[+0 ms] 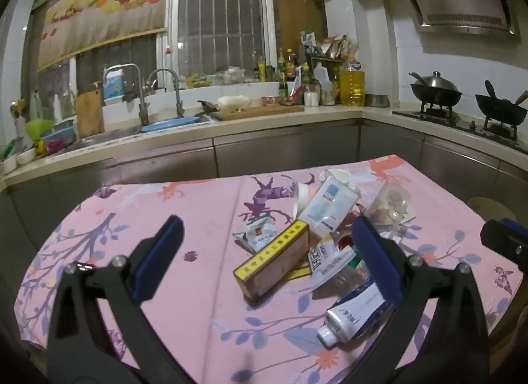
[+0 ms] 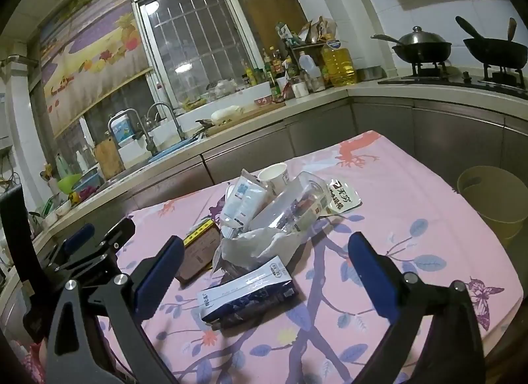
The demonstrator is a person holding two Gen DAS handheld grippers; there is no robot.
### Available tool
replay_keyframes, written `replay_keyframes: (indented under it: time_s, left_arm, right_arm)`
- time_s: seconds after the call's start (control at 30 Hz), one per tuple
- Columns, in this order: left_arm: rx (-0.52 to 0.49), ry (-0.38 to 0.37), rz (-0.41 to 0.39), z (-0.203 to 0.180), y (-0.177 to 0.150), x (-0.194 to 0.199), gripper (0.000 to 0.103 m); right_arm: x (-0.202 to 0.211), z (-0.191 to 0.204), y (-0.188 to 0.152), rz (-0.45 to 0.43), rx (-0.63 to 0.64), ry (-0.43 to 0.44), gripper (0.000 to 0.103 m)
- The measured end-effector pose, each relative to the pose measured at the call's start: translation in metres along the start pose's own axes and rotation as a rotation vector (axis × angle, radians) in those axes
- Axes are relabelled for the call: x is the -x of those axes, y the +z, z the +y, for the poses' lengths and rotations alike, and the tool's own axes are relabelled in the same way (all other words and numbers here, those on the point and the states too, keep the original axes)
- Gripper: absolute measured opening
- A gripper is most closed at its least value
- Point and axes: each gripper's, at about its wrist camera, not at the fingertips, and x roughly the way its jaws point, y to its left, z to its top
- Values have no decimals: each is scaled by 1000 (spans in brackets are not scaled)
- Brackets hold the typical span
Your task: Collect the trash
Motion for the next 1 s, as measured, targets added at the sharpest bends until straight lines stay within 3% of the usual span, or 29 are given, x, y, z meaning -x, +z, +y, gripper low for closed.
replay_keyframes:
  time_s: [1.0]
  left_arm:
    - [4, -9, -15, 9, -4, 4, 98]
  right_arm:
    - [-4, 4, -4, 12, 9, -7, 93]
